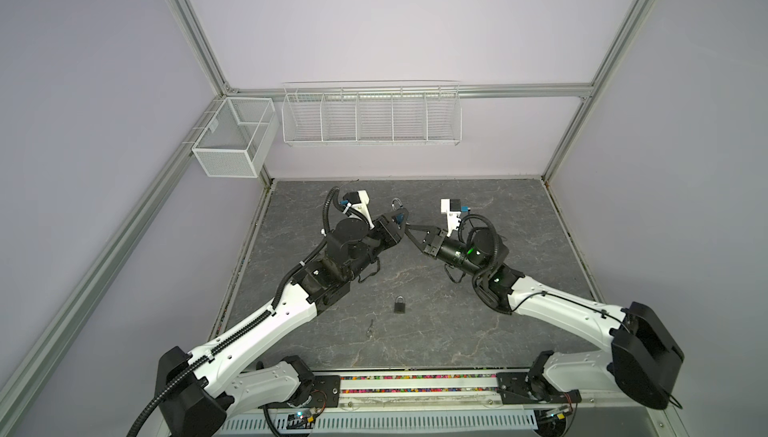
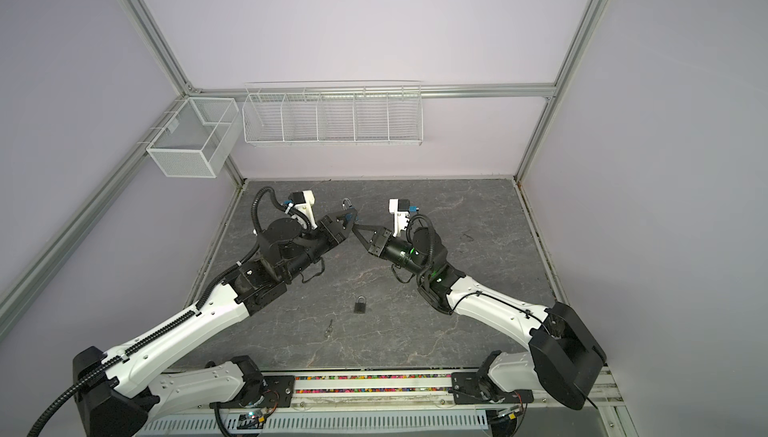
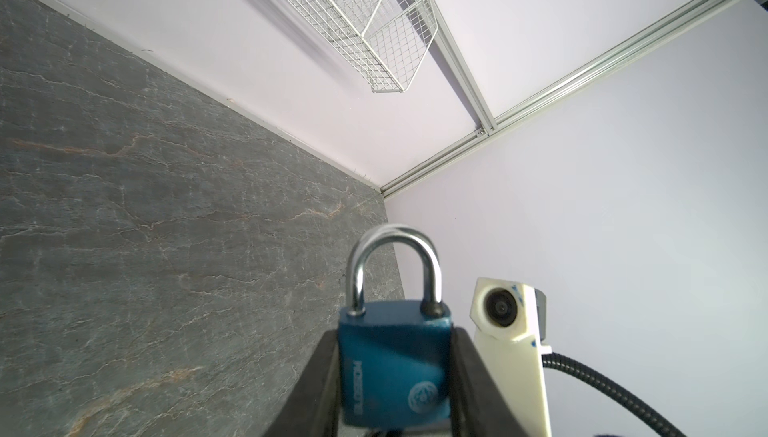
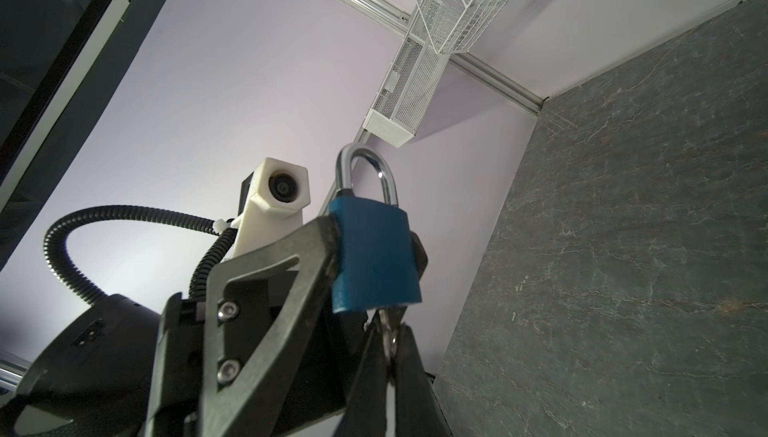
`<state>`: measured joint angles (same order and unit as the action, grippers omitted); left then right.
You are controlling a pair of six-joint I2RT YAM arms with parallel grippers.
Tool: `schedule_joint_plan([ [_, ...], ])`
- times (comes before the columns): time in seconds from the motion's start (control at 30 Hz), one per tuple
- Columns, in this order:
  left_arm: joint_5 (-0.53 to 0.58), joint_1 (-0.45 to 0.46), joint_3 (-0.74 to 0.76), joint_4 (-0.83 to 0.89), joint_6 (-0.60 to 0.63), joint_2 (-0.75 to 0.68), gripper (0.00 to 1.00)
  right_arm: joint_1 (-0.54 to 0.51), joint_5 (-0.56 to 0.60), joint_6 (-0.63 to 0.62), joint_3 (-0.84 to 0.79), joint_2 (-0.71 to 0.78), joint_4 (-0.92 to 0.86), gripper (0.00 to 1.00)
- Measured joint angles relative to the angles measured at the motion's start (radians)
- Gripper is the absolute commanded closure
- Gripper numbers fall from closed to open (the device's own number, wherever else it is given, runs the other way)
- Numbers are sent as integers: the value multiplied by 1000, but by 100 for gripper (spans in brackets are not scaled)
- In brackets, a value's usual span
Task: Unlock with the key
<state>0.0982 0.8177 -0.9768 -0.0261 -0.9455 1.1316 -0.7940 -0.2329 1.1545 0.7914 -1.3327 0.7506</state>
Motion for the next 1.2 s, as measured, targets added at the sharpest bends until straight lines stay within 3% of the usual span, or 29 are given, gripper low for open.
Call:
schedule_joint_plan([
  [0.83, -129, -39, 61, -235, 4, -10, 100, 12, -23, -3, 18, 10, 81, 94],
  [1.2, -137, -32, 18, -136, 70, -22, 100, 5, -6, -196, 92, 82, -209, 94],
])
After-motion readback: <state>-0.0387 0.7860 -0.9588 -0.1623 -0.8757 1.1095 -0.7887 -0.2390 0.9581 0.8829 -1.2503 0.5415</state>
